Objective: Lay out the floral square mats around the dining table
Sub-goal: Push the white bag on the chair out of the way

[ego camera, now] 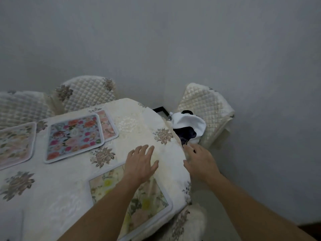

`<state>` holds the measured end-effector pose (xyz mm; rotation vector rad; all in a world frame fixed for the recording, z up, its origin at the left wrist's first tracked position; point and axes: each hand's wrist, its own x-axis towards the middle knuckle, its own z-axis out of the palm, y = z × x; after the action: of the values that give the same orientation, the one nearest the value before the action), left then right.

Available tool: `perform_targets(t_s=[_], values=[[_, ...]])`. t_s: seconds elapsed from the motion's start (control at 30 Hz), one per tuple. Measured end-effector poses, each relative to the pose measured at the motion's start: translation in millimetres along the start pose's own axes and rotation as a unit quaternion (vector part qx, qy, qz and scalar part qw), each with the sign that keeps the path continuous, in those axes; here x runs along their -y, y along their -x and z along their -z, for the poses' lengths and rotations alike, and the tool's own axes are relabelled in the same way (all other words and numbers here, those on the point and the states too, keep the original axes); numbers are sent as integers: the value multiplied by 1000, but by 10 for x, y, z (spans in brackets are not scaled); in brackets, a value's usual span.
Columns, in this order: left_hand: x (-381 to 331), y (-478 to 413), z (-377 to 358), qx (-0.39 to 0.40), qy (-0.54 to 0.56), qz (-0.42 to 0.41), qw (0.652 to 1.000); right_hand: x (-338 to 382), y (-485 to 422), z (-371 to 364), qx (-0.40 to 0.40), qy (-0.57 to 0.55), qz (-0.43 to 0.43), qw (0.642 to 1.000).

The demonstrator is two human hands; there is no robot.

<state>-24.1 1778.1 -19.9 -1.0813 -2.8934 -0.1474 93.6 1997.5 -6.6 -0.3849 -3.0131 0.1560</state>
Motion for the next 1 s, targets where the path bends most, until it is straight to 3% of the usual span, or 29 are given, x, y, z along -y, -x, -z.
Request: perform_targets(t_s=[0.23,0.43,0.77,1.0], values=[[-709,-534,-3,-4,-18,-60,998,-743,100,57,-28,-3,-48,998],[-1481,-1022,-115,-3,-20,-65,998,-1652,-12,48,-40,-26,-62,997],[-2780,-1877,-427,21,-15,-2,1000,-3275,-386,196,-3,-58,-82,995],[-2822,-2189,-316,1,1,73,997,-3432,-923,237,-6,-56,-2,998]])
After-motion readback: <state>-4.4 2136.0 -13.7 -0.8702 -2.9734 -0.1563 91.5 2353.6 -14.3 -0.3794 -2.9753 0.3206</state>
